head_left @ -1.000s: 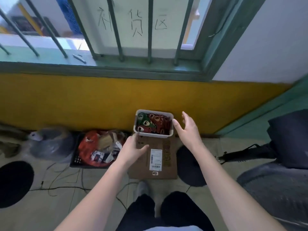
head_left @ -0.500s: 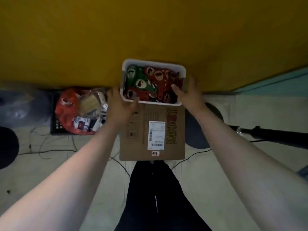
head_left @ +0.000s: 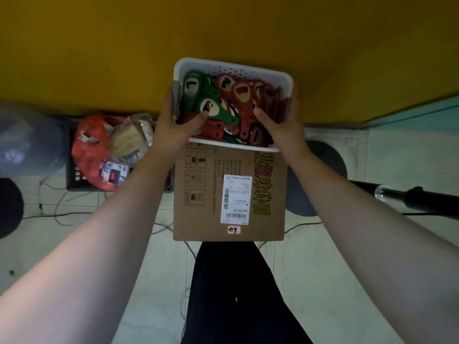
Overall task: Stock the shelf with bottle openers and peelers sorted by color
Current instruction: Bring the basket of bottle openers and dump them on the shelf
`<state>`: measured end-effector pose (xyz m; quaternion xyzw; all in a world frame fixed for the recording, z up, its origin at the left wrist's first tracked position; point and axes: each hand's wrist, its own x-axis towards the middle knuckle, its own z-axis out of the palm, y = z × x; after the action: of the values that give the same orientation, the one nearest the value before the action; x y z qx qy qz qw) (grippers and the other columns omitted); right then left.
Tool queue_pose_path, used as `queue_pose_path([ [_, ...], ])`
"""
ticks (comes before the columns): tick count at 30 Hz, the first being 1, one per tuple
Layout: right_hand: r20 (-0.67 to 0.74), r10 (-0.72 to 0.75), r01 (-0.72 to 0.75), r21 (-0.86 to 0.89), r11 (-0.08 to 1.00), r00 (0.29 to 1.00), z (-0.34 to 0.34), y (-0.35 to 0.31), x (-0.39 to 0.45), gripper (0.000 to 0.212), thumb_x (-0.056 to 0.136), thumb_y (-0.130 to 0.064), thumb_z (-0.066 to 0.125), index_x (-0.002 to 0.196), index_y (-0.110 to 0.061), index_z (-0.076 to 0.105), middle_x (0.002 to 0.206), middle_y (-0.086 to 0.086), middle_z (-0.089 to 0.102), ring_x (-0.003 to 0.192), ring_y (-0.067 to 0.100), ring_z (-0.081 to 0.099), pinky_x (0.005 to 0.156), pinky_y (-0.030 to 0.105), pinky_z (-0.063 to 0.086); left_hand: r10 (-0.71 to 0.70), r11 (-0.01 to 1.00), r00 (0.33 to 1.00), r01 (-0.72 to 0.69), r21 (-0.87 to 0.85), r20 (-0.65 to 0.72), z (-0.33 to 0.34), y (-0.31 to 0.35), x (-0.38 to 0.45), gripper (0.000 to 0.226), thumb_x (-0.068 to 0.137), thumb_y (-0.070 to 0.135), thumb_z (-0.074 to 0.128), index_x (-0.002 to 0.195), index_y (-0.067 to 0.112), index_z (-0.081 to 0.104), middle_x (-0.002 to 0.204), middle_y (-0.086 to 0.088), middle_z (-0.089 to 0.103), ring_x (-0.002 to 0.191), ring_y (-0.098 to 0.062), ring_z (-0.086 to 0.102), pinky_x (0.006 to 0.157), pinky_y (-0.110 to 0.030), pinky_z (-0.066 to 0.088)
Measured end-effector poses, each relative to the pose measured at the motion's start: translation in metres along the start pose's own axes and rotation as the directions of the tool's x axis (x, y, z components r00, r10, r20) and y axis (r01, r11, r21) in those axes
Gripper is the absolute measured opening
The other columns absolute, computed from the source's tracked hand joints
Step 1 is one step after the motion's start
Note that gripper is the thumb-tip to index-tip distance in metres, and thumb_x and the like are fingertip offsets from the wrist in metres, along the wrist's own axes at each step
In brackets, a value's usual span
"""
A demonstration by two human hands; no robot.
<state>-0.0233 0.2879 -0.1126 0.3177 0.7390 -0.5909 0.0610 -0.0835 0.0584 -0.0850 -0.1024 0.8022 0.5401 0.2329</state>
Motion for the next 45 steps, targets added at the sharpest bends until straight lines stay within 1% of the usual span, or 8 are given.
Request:
queue_pose_path([
  [2,0.010,-0.004,0.004,0.005,1.000,1.000,0.000,-0.005,-0.012,0.118,0.073,-0.060,0.079,0.157,-0.037,0.000,0.159,-0.006,0.033,0.143,0.010,0.035,0.116,0.039,0.036,-0.001,1.000,1.000,0.001,-0.008,0.017,-0.007,0.005,-0.011,0.094,0.084,0.041,0.076,0.157,0.032,0.017,0.159,0.012,0.029,0.140,-0.007,0.033,0.105,-0.018,0.041],
  [5,0.017,0.000,-0.001,0.021,1.000,1.000,-0.008,-0.018,-0.039,0.118,0.073,-0.057,0.080,0.157,-0.039,-0.001,0.157,-0.007,0.036,0.142,0.009,0.038,0.115,0.039,0.038,-0.002,1.000,1.000,0.002,-0.011,0.030,-0.018,0.019,-0.040,0.091,0.085,0.038,0.076,0.156,0.037,0.019,0.158,0.015,0.029,0.137,0.000,0.031,0.096,-0.008,0.036],
  [13,0.048,-0.032,0.035,-0.060,0.998,0.998,-0.044,-0.112,-0.154,0.121,0.069,-0.057,0.080,0.154,-0.047,-0.004,0.160,-0.006,0.031,0.143,0.017,0.036,0.113,0.047,0.039,-0.021,0.998,0.999,0.019,0.059,0.047,-0.064,0.088,-0.162,0.108,0.078,0.038,0.082,0.157,0.039,0.009,0.157,0.016,0.028,0.131,0.001,0.031,0.105,-0.025,0.030],
  [25,-0.213,-0.064,0.038,-0.125,0.991,0.975,-0.058,-0.178,-0.371,0.128,0.065,-0.054,0.085,0.154,-0.047,-0.006,0.160,-0.009,0.028,0.145,0.013,0.030,0.117,0.040,0.032,0.308,0.900,0.893,-0.385,0.205,0.328,-0.152,0.141,-0.295,0.137,0.053,0.062,0.081,0.156,0.039,-0.007,0.146,0.019,0.032,0.132,0.012,0.031,0.113,-0.024,0.033],
  [29,-0.374,-0.041,0.012,-0.079,0.997,0.927,-0.047,-0.163,-0.435,0.131,0.062,-0.045,0.090,0.156,-0.041,-0.001,0.155,-0.009,0.036,0.138,0.007,0.038,0.113,0.031,0.035,0.367,0.845,0.808,-0.497,0.199,0.462,-0.164,0.137,-0.321,0.135,0.052,0.064,0.080,0.153,0.044,-0.007,0.147,0.012,0.034,0.133,0.008,0.035,0.109,-0.015,0.033],
  [33,-0.512,0.036,-0.038,0.006,0.999,0.859,-0.040,-0.134,-0.497,0.132,0.061,-0.045,0.091,0.155,-0.045,-0.002,0.151,-0.011,0.042,0.132,0.002,0.043,0.107,0.023,0.037,0.386,0.793,0.702,-0.584,0.174,0.598,-0.155,0.134,-0.345,0.133,0.056,0.055,0.082,0.154,0.042,-0.007,0.143,0.015,0.033,0.121,0.027,0.032,0.091,0.008,0.029],
  [39,-0.706,0.196,-0.071,0.203,0.977,0.680,-0.043,-0.076,-0.598,0.130,0.059,-0.047,0.091,0.154,-0.049,0.002,0.144,-0.017,0.046,0.132,0.000,0.044,0.104,0.017,0.035,0.371,0.714,0.463,-0.696,0.072,0.805,-0.103,0.130,-0.395,0.125,0.055,0.063,0.078,0.152,0.053,0.000,0.141,0.016,0.040,0.136,0.004,0.037,0.110,-0.030,0.041],
  [45,-0.832,0.339,-0.005,0.376,0.927,0.439,-0.056,-0.022,-0.695,0.126,0.063,-0.042,0.091,0.154,-0.047,0.004,0.139,-0.031,0.037,0.123,-0.025,0.034,0.094,-0.005,0.025,0.276,0.601,0.194,-0.799,-0.012,0.941,-0.024,0.115,-0.468,0.126,0.053,0.058,0.081,0.151,0.055,0.002,0.134,0.026,0.037,0.133,-0.005,0.044,0.108,-0.039,0.045],
])
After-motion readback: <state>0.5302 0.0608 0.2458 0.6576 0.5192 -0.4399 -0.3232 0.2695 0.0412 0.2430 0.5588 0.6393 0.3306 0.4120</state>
